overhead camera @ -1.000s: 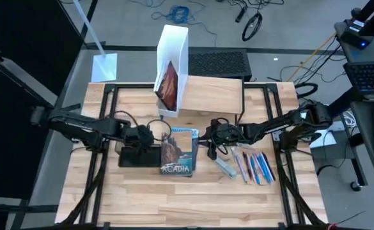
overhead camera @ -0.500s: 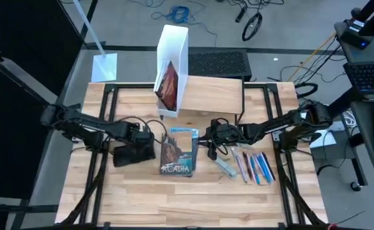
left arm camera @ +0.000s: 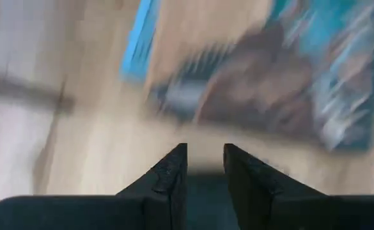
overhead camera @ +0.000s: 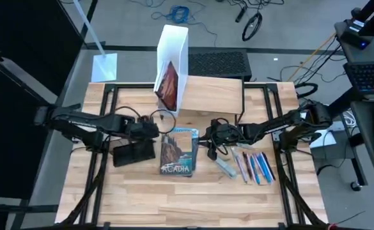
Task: Stock shelves
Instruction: Remove the brown book from the white bookshelf on the shelf
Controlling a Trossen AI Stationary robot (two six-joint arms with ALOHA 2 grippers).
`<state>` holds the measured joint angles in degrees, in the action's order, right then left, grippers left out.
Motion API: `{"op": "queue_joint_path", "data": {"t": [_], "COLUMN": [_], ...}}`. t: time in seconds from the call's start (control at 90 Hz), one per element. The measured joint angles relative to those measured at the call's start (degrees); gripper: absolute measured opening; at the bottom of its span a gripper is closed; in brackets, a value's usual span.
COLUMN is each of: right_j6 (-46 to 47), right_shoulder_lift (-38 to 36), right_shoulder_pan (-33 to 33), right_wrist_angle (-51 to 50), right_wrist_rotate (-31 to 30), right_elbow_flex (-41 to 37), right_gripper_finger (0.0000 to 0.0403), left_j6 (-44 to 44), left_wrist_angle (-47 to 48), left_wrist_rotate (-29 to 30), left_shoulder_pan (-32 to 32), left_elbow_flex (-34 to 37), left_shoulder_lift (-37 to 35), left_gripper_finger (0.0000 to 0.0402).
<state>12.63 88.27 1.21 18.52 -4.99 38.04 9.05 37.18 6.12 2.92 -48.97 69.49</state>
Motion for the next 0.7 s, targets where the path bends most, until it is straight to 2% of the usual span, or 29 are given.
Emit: {"op": "queue_joint_path", "data": {"t": [0.144,0.322,0.456,0.7], "right_j6": [0.8,1.8,-0.4,1.8], "right_shoulder_lift": [0.0,0.1,2.9,11.4], "right_shoulder_pan": [0.1,1.3,2.7,4.6], "right_wrist_angle": [-0.3,-1.8,-2.0,-0.6], "right_wrist_rotate": [-1.0,-1.1,-1.1,-1.1], "right_elbow_flex": [0.0,0.0,0.0,0.0], "right_gripper_finger": [0.007,0.007,0.007,0.007], "left_j6": [-3.7,-4.0,-5.1,-6.8], "left_wrist_angle": [-7.8,-6.5,-6.6,-3.4], "left_wrist_rotate": [-2.3,-6.0,-7.2,-7.1], "left_shoulder_pan": [0.0,0.1,0.2,0.2], "left_elbow_flex": [0.0,0.0,0.0,0.1], "left_shoulder_lift": [2.7,10.5,16.2,19.6], "left_gripper_finger": [0.0088,0.0088,0.0088,0.0088]}}
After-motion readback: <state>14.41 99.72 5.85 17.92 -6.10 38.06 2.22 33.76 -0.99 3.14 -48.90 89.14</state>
